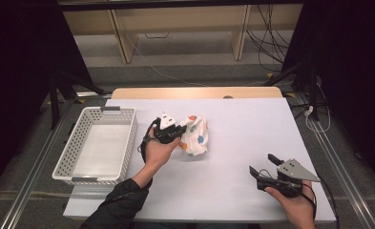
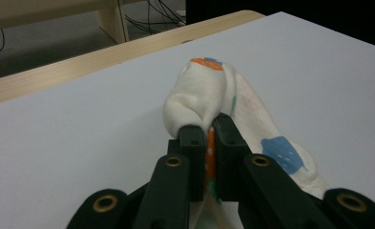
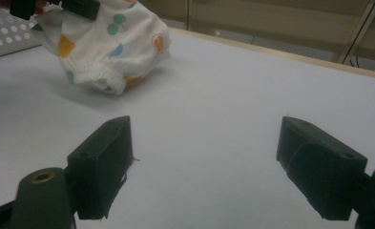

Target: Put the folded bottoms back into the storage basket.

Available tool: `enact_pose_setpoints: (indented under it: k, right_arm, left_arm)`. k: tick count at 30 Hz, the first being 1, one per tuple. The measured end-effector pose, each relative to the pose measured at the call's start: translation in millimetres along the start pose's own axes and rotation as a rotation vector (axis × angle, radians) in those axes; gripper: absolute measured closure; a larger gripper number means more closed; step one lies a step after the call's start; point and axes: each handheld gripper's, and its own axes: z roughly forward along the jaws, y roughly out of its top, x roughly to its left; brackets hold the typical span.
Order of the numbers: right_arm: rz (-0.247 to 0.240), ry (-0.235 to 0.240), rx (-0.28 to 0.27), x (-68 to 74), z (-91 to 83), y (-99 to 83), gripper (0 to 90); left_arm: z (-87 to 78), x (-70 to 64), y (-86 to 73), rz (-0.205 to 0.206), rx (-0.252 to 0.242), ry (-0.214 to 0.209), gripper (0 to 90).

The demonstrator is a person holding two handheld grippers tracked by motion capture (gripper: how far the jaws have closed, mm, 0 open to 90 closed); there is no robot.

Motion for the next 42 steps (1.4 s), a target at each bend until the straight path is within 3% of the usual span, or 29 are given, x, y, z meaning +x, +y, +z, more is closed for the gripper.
enact_pose_setpoints:
  k: [12, 42]
  right_arm:
    - [0.001, -0.001, -0.011, 0.5, 0.9, 0.0, 20.5]
    - [0.000, -0.002, -0.019, 1.4, 0.0, 1.5, 20.5]
  left_arm:
    - [-21.2, -7.4, 12.8, 0.009, -0.041, -0.027, 83.9]
    - [-58.8, -10.8, 20.8, 0.023, -0.073, -0.042, 83.9]
